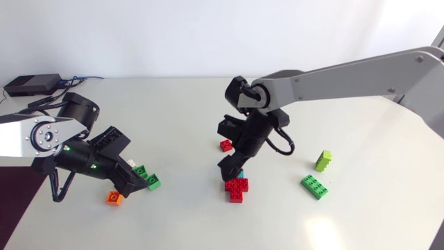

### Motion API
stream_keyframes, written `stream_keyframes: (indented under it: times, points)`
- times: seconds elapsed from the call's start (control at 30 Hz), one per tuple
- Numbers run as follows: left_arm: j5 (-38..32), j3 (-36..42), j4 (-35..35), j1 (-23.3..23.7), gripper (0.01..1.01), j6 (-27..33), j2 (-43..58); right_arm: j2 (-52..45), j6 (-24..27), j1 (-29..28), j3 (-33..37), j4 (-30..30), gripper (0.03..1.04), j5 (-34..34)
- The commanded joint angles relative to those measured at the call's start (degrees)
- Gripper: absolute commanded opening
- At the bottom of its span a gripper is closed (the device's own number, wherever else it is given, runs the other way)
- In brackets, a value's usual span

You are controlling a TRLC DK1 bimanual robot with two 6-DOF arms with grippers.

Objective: Sort duplo bricks by size, large to the right and small to the left

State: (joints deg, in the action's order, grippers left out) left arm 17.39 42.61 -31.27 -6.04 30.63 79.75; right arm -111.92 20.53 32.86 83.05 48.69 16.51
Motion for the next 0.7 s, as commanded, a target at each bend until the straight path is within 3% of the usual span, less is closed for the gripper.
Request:
stream_keyframes:
  times: [0.0, 0.37, 0.67]
  points:
    - [0.5, -1.6, -0.6, 0.3, 0.985, 1.0, -0.6, -3.9, -0.3, -1.7, 6.8, 0.8, 0.96, 0.1]
    - [0.5, -1.6, -1.1, 3.8, 0.985, 3.5, -0.3, -23.9, 1.3, -4.9, 31.0, 7.2, 0.96, 0.1]
    - [0.6, -1.3, -1.0, 4.2, 0.985, 3.9, 0.6, -27.0, 1.6, -7.2, 35.8, 9.6, 0.96, 0.2]
